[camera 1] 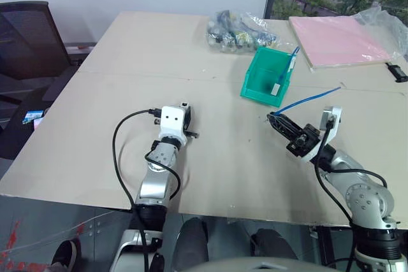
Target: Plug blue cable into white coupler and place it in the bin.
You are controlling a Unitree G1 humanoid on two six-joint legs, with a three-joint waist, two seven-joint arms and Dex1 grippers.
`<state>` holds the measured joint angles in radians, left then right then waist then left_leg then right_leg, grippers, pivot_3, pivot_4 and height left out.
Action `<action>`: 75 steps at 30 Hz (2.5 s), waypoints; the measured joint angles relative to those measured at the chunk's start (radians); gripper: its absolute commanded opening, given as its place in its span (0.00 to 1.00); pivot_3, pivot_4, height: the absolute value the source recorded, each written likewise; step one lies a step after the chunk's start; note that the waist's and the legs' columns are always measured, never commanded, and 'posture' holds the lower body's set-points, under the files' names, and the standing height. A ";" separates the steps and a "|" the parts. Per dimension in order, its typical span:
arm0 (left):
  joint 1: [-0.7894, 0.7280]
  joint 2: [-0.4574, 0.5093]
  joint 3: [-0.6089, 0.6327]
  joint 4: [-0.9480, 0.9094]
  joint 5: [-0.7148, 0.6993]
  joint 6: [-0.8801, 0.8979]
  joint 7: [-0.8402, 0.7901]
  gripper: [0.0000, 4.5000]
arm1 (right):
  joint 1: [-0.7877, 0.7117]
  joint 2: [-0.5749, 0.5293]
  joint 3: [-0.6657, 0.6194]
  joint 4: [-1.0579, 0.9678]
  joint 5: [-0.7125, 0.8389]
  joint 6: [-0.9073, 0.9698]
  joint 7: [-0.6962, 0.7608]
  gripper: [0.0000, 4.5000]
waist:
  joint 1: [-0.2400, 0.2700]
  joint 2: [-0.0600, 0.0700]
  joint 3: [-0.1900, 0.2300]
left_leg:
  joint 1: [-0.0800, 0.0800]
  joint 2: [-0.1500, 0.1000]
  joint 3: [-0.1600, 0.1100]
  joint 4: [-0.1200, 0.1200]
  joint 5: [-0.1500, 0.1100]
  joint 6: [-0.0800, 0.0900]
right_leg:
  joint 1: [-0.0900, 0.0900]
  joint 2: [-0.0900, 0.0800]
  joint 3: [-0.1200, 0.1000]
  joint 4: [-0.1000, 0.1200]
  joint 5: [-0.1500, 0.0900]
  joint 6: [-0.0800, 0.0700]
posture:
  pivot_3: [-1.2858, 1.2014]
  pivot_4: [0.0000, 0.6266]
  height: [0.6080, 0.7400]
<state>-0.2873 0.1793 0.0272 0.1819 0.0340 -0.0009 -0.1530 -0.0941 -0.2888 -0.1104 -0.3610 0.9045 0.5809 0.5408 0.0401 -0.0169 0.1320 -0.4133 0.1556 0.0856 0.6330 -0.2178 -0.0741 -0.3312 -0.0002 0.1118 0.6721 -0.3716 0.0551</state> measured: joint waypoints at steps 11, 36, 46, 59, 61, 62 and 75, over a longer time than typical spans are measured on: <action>-0.150 0.105 -0.265 0.173 -0.214 -0.109 -0.888 0.11 | -0.076 -0.140 0.080 0.000 -0.164 -0.101 0.180 0.00 | 0.000 0.000 0.000 | -0.001 0.000 0.000 0.001 0.000 0.000 | 0.000 0.000 -0.003 -0.001 0.000 0.000 | 0.52 0.24 0.83; -0.484 0.045 -0.311 0.750 -0.193 -0.477 -1.333 0.11 | -0.147 -0.219 0.259 0.303 -0.528 -0.490 0.541 0.00 | 0.001 0.000 0.000 | 0.000 0.000 -0.001 0.003 0.000 0.000 | 0.005 0.000 -0.004 -0.007 0.000 0.000 | 0.52 0.24 0.83; -0.487 0.046 -0.311 0.754 -0.185 -0.486 -1.336 0.11 | -0.172 -0.212 0.288 0.390 -0.607 -0.629 0.556 0.00 | 0.000 0.000 -0.002 | 0.002 0.000 -0.001 0.003 0.000 0.000 | 0.007 0.000 -0.004 -0.007 0.000 0.000 | 0.52 0.24 0.83; -0.477 0.049 -0.309 0.786 -0.147 -0.487 -1.322 0.11 | -0.178 -0.237 0.367 0.379 -0.679 -0.546 0.518 0.00 | -0.012 -0.005 -0.031 | 0.021 0.000 -0.001 -0.005 -0.001 0.001 | 0.023 0.000 -0.004 -0.010 -0.001 -0.001 | 0.52 0.24 0.83; -0.474 0.050 -0.308 0.788 -0.143 -0.487 -1.320 0.11 | -0.177 -0.229 0.371 0.380 -0.684 -0.543 0.508 0.00 | -0.018 -0.006 -0.039 | 0.021 0.000 -0.001 -0.005 -0.002 0.003 | 0.023 0.000 -0.004 -0.010 -0.001 -0.001 | 0.52 0.24 0.83; -0.473 0.052 -0.305 0.788 -0.143 -0.487 -1.320 0.11 | -0.174 -0.211 0.364 0.381 -0.674 -0.533 0.500 0.00 | -0.022 -0.007 -0.040 | 0.021 0.000 -0.001 -0.005 -0.002 0.003 | 0.023 0.000 -0.004 -0.010 -0.001 -0.001 | 0.52 0.24 0.83; -0.377 0.122 -0.273 0.547 -0.097 -0.332 -1.148 0.97 | -0.317 -0.151 0.232 0.323 -0.434 -0.158 0.437 0.00 | -0.030 0.012 -0.019 | 0.016 0.000 -0.001 -0.005 -0.001 0.001 | 0.020 0.000 -0.003 -0.009 0.000 -0.001 | 0.52 0.24 0.83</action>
<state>-0.6642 0.3009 -0.2456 0.7292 -0.0628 -0.3334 -1.3014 -0.4113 -0.4402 0.1219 -0.0378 0.4703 0.4231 0.9781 0.0104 -0.0052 0.1134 -0.3968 0.1560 0.0847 0.6280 -0.2183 -0.0731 -0.3114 0.0001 0.1086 0.6631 -0.3720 0.0545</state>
